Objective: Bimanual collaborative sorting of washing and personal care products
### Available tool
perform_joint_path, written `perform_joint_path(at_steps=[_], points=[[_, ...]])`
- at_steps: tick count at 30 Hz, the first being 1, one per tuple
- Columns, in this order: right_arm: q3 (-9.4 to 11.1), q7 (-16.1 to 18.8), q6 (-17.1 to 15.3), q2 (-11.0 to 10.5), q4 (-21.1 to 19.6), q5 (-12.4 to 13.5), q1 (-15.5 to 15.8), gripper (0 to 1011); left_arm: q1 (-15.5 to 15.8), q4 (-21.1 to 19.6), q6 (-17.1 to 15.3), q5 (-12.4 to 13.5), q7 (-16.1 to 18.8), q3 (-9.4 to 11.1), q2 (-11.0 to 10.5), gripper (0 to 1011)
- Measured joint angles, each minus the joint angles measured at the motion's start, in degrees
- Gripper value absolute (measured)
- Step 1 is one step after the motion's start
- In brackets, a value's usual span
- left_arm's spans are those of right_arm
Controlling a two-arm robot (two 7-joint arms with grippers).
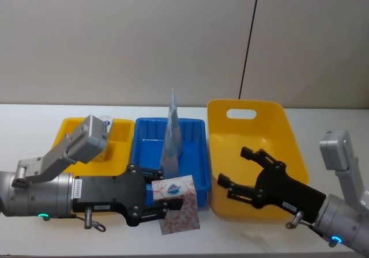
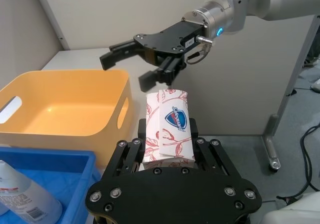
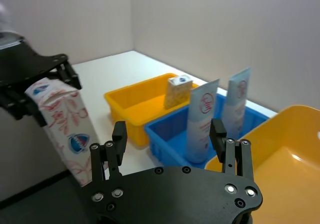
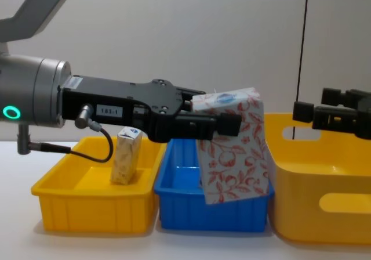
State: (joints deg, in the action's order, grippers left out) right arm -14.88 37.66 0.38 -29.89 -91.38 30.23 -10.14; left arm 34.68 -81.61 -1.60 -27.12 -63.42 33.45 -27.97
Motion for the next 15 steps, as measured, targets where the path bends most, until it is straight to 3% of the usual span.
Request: perform_joint_path(at_steps=[13,15], points=[[-3.38,12.57,0.17,-2.26,6.3,2.69,-6.36,1000,0.01,0.0,-0.01,0.0,0.0,0.0,0.0,383],[-4.56,15.89,0.4,-2.58,8.43,3.07,-8.42,1000,0.01,0.01,-0.01,0.0,0.0,0.0,0.0,383]])
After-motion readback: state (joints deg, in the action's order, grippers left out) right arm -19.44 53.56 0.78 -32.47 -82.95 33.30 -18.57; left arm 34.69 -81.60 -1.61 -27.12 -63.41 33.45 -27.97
